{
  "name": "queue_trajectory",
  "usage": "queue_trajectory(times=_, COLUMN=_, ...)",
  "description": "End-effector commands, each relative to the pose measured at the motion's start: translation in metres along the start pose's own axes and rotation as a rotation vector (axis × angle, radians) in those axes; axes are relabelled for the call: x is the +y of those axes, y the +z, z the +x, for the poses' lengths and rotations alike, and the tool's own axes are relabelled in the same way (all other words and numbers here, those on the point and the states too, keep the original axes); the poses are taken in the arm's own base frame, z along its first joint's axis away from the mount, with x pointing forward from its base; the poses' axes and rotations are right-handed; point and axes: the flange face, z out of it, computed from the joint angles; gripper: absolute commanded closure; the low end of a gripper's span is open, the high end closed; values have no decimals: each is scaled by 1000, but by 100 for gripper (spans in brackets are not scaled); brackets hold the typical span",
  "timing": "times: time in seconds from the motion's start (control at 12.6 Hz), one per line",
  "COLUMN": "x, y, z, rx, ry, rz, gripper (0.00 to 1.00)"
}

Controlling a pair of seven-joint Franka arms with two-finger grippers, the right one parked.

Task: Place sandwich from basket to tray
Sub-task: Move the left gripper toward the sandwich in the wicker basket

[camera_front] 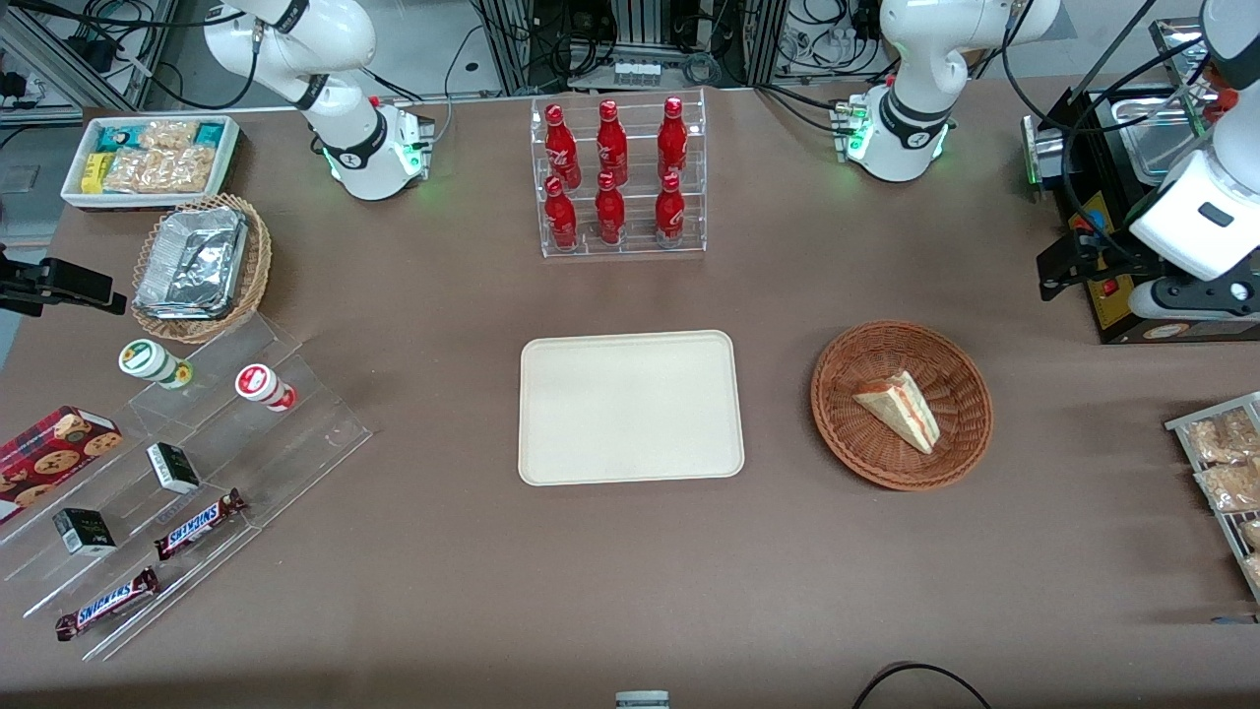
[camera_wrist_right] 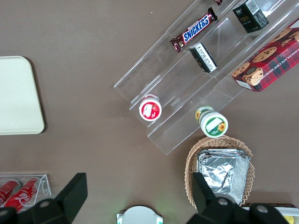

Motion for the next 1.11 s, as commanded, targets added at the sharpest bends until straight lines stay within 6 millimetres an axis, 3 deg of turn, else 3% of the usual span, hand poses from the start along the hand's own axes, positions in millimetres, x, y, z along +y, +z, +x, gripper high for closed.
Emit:
queue_trajectory(times=0.0, x=-3, y=-5, z=-4, rx=-21, ry=-30, rz=1, gripper=0)
queue_trajectory(times=0.16, x=-1, y=-2, z=-2, rx=-17, ry=-50, rz=-5, gripper=0)
queue_trajectory(times=0.32, x=6, y=19, z=7, rx=-21, ry=-50, rz=-7, gripper=0)
queue_trajectory(times=0.56, x=20, y=81, z=17, rx=-5, ry=-124, rz=-22, gripper=0)
queue_trajectory(times=0.8, x=30, y=155, z=23, rx=28, ry=-334, rz=-34, gripper=0)
queue_trajectory(times=1.03, x=55, y=220, z=9, rx=63, ry=-477, rz=-53, gripper=0)
